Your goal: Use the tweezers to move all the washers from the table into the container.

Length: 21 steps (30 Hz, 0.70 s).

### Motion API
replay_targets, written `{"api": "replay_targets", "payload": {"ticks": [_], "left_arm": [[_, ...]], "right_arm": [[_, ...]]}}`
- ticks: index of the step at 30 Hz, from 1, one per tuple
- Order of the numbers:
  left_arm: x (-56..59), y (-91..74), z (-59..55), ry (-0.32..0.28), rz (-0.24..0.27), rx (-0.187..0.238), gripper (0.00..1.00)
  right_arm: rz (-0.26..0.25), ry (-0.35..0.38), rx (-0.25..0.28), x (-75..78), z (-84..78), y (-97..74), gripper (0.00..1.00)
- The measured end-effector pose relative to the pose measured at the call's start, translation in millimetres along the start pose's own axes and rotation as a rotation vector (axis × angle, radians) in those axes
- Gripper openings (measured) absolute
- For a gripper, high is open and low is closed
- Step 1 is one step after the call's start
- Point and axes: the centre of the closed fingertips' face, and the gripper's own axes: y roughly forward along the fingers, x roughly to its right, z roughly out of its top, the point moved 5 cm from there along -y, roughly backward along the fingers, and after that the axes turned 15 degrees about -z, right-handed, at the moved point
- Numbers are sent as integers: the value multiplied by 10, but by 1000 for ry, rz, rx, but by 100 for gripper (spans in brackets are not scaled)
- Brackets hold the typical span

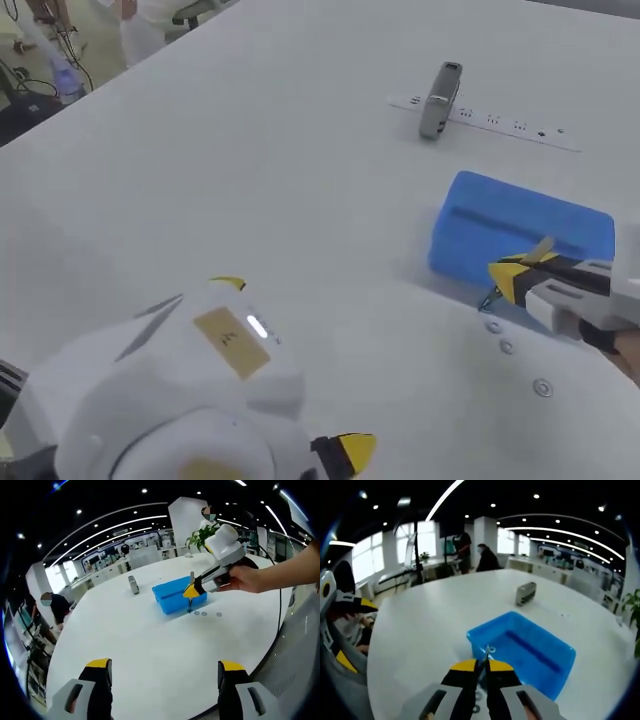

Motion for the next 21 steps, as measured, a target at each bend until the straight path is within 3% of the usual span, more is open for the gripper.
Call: {"api": "replay_targets", "payload": {"ticks": [13, 21], "left_arm": [[9, -5, 6, 4, 0, 2, 90], [12, -8, 20, 1, -3, 14, 90]], "right_arm": [[7, -34, -15, -55, 42, -51, 1], [39, 22, 7, -63, 185, -163, 1]]}}
